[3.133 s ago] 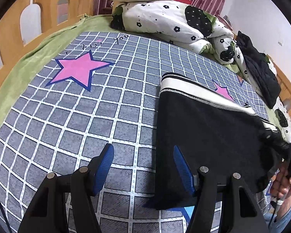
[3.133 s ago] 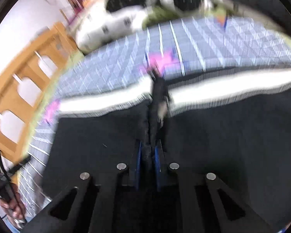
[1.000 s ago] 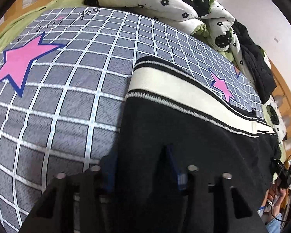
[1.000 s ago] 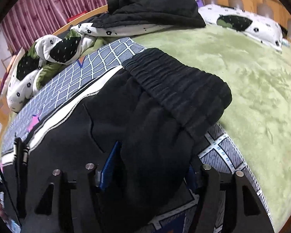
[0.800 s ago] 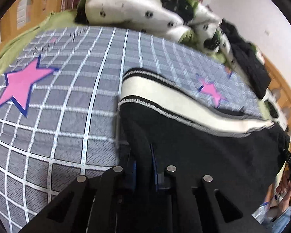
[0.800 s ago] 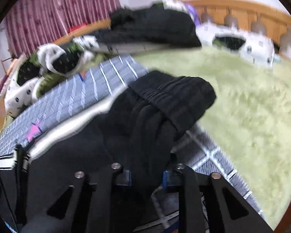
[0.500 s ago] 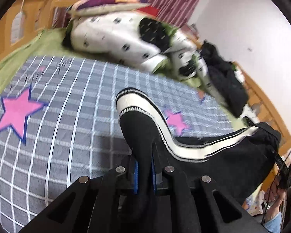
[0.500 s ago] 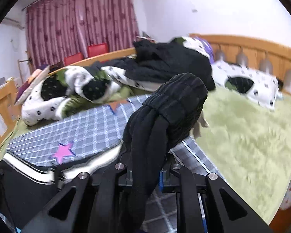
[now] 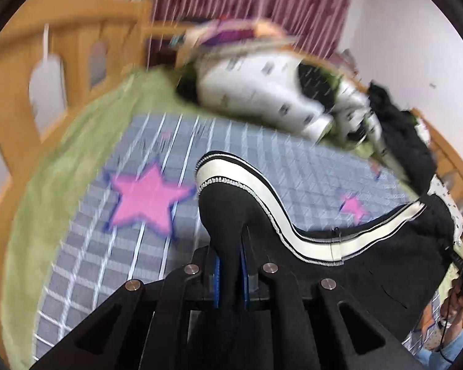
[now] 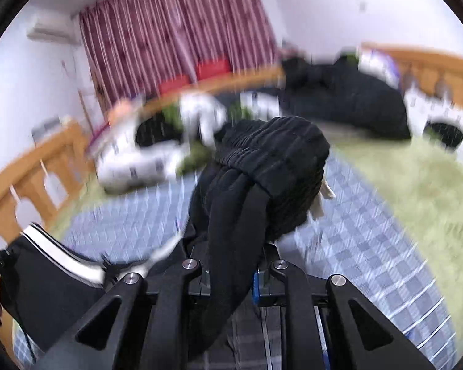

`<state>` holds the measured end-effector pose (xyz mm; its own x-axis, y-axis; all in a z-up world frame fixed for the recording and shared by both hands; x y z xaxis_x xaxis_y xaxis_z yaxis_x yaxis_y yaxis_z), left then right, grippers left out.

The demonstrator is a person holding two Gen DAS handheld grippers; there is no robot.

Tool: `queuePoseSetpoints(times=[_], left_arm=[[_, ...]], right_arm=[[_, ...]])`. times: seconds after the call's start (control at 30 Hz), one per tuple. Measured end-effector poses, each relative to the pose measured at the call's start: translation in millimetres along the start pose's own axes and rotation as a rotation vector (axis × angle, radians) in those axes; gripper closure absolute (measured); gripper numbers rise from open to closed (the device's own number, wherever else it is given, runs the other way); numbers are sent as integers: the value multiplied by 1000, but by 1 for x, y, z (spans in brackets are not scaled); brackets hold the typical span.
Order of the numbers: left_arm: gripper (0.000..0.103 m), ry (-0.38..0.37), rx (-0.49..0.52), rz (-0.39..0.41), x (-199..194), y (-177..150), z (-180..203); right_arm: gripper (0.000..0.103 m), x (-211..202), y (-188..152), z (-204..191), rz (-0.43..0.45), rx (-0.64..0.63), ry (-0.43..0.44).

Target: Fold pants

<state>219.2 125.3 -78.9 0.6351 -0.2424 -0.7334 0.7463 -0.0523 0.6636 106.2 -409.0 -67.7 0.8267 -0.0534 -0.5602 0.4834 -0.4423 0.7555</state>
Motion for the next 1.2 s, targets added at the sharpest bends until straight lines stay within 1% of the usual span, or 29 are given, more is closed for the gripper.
queuePoseSetpoints(times=[0.03, 0.1, 0.13, 0.17, 0.2, 0.27, 0.3, 0.33, 0.4, 0.43, 0.5, 0.53, 0.63, 0.7, 0.73, 0.8, 0.83, 0.9, 0.93, 0.97, 1.0, 1.03, 1.07, 1.1, 1.13, 1.2], left_arm=[[93, 11, -6, -40, 15, -10, -7], [92, 84, -23, -112, 43, -33, -28], [92, 96, -29, -143, 53, -40, -34], [91, 92, -40, -173, 60, -45, -41], [85, 80, -67, -189, 63, -49, -48], [77, 72, -136, -195, 64, -56, -60], [77, 95, -155, -196, 62, -57, -64], [77, 126, -156, -199, 61, -57, -66], [77, 154, -130, -197, 55, -59, -66], [77, 158, -116, -192, 50, -62, -65], [77, 165, -99, -176, 40, -65, -64], [77, 164, -94, -167, 35, -66, -62], [77, 136, -73, -147, 22, -68, -53], [75, 125, -48, -123, 12, -73, -46], [73, 118, -33, -116, 9, -75, -42], [64, 98, 2, -105, 1, -83, -32], [62, 96, 21, -104, -2, -88, -27], [51, 94, 69, -117, -4, -103, -18], [51, 100, 90, -140, -1, -111, -15], [51, 109, 111, -175, 3, -120, -11], [51, 125, 136, -199, 7, -129, -8], [50, 148, 159, -193, 7, -133, -6], [48, 171, 186, -179, 5, -136, -4], [48, 173, 195, -172, 2, -137, -4], [47, 167, 183, -168, 0, -136, -7], [47, 146, 115, -160, -5, -133, -17]], right_arm=[[88, 21, -17, 9, -60, 4, -18], [88, 50, -46, 28, -126, -16, -94], [87, 61, -60, 41, -158, -11, -132], [85, 66, -69, 50, -174, 7, -144], [84, 67, -77, 64, -193, 54, -107], [78, 65, -84, 74, -216, 105, -63], [76, 67, -88, 79, -262, 128, -58], [67, 67, -90, 81, -296, 134, -71], [61, 62, -92, 83, -333, 121, -101], [60, 56, -92, 82, -333, 106, -120], [60, 36, -92, 79, -312, 54, -191], [60, 27, -91, 77, -304, 31, -204], [60, -4, -88, 65, -246, -57, -272], [60, -20, -84, 54, -188, -94, -281], [60, -26, -84, 48, -166, -110, -266], [59, -27, -85, 32, -123, -128, -209], [59, -24, -88, 27, -120, -131, -188], [58, -10, -94, 20, -144, -125, -153], [58, 0, -101, 19, -163, -124, -140], [58, 12, -109, 20, -190, -124, -146], [58, 30, -124, 22, -252, -134, -175], [59, 37, -133, 22, -285, -145, -193], [59, 43, -141, 22, -299, -160, -213], [59, 39, -145, 17, -269, -184, -239], [59, 32, -146, 8, -246, -210, -248], [59, 19, -143, -12, -244, -237, -192]])
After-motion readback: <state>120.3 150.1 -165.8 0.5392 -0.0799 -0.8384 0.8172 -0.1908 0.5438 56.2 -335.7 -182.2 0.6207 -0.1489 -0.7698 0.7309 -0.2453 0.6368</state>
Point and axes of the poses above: each gripper's, at about its wrist camera, not at the fingertips, and x roughly the way its jaws point, z to its right, y to its top, the point moved 2 cm from there along x, roughly the way its jaws point, and after that the axes turned 7 degrees about x, right-handed, at the moved point
